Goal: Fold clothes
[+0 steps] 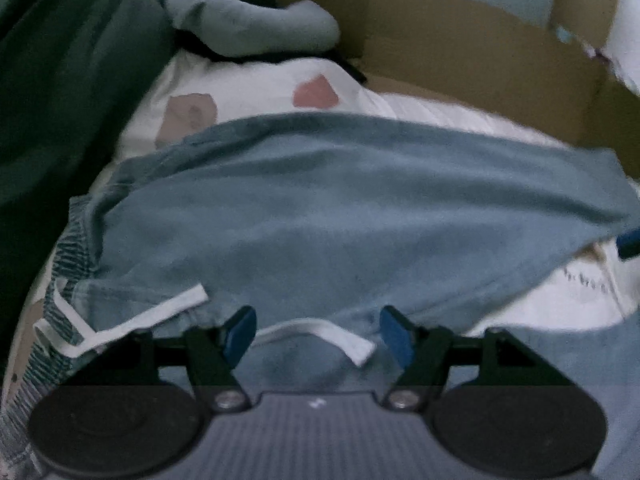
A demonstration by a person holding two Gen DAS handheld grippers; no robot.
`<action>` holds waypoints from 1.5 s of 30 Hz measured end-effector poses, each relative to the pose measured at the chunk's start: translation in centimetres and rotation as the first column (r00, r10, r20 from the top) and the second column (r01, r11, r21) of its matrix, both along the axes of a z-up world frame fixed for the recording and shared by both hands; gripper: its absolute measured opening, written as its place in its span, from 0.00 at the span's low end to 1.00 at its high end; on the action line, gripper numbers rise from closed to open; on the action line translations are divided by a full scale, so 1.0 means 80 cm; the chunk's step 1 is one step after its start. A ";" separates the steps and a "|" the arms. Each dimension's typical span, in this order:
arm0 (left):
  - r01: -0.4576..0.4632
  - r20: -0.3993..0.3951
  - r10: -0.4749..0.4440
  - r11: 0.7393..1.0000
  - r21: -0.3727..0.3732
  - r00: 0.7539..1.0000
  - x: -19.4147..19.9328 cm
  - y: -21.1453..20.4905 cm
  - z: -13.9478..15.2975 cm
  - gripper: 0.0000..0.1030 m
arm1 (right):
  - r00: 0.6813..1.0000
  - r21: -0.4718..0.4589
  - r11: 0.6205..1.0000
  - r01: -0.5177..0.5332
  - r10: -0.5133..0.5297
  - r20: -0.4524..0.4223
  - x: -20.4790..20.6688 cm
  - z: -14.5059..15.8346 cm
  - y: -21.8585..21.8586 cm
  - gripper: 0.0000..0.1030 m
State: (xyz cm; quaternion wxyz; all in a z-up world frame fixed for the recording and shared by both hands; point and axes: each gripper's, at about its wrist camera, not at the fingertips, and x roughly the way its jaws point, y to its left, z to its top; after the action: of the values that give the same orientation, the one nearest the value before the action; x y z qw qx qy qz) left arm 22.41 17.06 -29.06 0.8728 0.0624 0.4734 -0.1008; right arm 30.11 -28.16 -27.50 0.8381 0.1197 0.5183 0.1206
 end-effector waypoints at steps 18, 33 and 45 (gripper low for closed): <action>0.051 -0.108 -0.039 0.992 0.114 0.993 0.020 -0.065 -0.048 0.73 | 0.964 -0.017 0.965 0.260 -0.261 -0.055 -0.034 -0.033 -0.066 0.47; 0.070 -0.192 -0.051 0.993 0.094 0.980 0.006 -0.055 -0.071 0.53 | 0.835 -0.005 0.835 0.550 -0.550 -0.032 -0.075 -0.046 -0.162 0.53; 0.115 -0.204 -0.099 0.991 0.065 0.974 -0.023 -0.042 -0.033 0.03 | 0.683 -0.001 0.683 0.731 -0.731 -0.013 -0.087 -0.056 -0.227 0.53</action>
State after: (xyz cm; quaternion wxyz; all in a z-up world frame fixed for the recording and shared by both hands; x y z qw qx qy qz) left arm 20.56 13.70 -31.68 0.8109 0.1105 0.5585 -0.1353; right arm 23.18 -46.35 -32.00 0.8135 0.3186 0.4326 -0.2229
